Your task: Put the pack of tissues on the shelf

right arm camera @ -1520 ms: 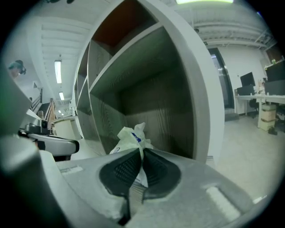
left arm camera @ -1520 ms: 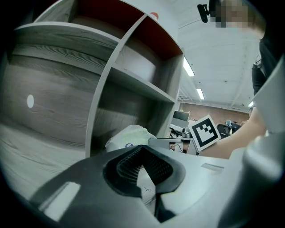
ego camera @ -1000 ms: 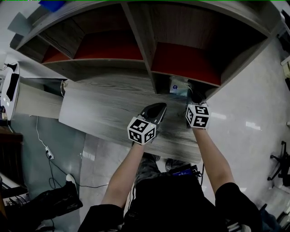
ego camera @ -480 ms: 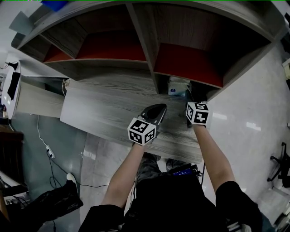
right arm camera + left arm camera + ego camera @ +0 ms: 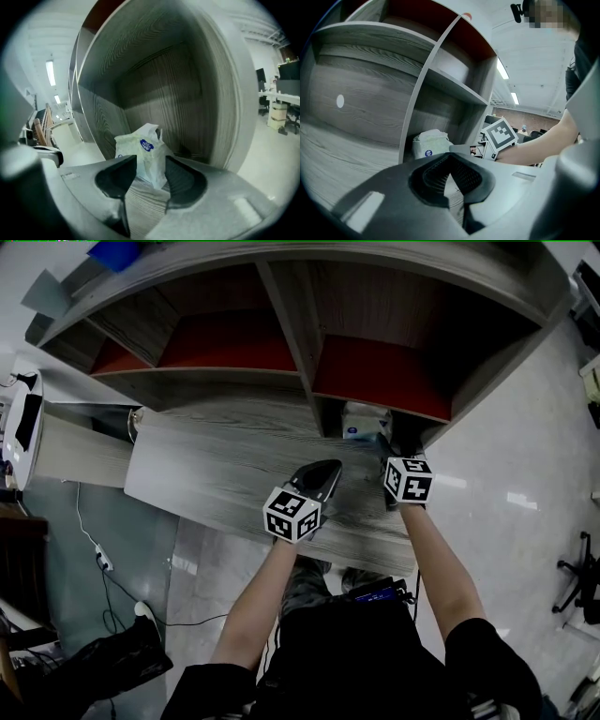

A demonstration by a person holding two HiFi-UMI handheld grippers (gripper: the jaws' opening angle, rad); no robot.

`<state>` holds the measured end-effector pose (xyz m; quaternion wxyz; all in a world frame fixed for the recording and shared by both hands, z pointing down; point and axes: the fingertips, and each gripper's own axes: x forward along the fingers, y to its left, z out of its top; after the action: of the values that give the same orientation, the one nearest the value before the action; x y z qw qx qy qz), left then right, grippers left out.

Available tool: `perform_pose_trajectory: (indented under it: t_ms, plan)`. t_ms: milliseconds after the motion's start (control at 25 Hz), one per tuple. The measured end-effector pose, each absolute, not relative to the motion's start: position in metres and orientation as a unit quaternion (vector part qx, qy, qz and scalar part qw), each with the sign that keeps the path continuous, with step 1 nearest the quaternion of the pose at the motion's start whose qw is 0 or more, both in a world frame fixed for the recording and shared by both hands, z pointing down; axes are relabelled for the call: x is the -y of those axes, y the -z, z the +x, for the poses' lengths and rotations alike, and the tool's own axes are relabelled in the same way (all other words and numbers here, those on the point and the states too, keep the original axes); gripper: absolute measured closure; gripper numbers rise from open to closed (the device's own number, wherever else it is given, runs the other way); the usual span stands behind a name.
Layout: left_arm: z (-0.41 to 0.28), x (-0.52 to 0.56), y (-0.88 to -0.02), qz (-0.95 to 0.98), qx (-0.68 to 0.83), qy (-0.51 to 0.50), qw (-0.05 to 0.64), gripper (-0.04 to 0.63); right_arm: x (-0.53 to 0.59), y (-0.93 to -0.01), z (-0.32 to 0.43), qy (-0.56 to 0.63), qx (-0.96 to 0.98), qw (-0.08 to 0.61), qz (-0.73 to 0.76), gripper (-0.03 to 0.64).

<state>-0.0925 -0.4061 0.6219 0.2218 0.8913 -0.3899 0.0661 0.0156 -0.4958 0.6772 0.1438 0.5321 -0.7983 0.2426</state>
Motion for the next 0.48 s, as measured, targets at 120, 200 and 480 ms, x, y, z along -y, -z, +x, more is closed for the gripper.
perform_pose_trajectory:
  t_ms: [120,200,480]
  plan:
    - [-0.090,0.399,-0.620,0.891,0.387,-0.071,0.225,0.594,0.484,-0.672,0.014,-0.244,0.806,0.147,0.518,0.436]
    - [-0.089,0.395,-0.617,0.891,0.386,-0.073,0.227,0.594,0.475,-0.666,0.014,-0.243,0.813,0.149,0.508,0.436]
    - [-0.086,0.384,-0.603,0.891,0.381,-0.083,0.232,0.594,0.446,-0.641,0.017,-0.234,0.839,0.155,0.466,0.446]
